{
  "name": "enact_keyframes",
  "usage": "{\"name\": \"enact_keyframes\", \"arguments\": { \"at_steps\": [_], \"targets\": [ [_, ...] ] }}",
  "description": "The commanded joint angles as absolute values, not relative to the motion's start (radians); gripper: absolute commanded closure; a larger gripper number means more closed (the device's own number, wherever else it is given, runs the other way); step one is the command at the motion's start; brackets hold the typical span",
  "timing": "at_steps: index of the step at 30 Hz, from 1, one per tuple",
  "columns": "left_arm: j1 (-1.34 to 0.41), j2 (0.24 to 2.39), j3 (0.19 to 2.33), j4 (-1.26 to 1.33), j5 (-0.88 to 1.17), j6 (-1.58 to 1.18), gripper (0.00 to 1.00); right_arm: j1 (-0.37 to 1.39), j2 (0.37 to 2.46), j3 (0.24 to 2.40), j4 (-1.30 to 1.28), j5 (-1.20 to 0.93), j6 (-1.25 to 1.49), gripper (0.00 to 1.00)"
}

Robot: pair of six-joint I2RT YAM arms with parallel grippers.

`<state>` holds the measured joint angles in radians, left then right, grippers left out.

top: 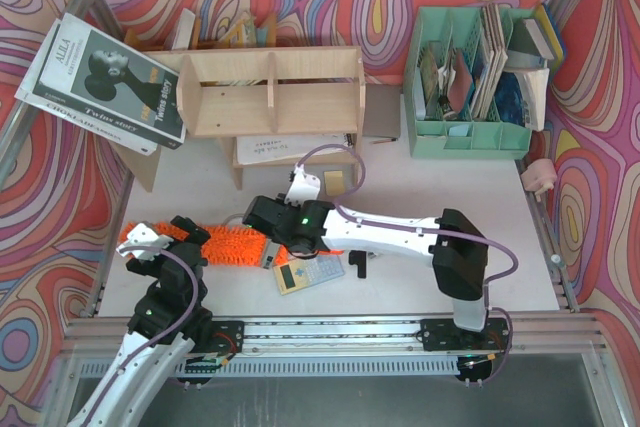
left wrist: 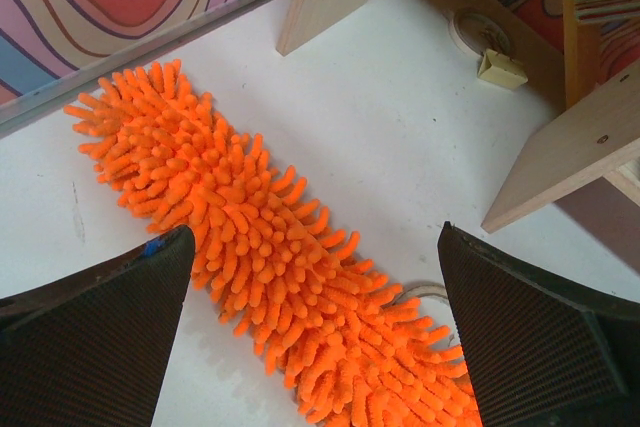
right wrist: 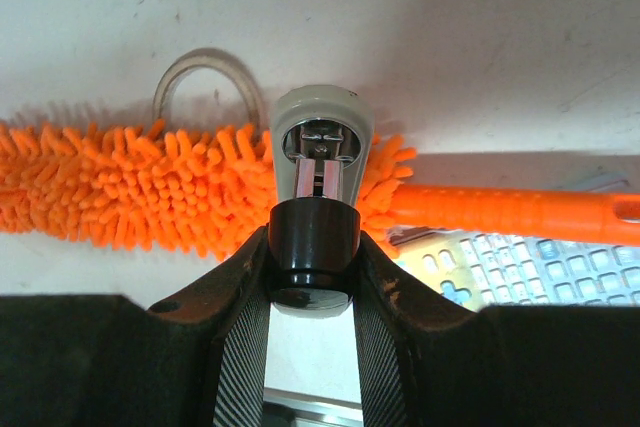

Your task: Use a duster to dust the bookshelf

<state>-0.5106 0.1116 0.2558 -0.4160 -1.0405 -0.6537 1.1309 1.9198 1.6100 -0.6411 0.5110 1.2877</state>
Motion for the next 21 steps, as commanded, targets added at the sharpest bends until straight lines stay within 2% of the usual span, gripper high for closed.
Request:
{"name": "enact_keyframes", "arguments": {
  "at_steps": [1, 21],
  "targets": [
    [-0.512, 0.118, 0.236, -0.393, -1.030, -0.636, 0.01, 1.095, 1.821, 1.569, -0.637, 0.559, 1.354, 1.00],
    [-0.512, 0.138, 0.236, -0.374, -1.022, -0.629, 0.02, 0.959, 1.610, 1.367, -0.687, 0.557, 1.510, 1.00]
  ]
}}
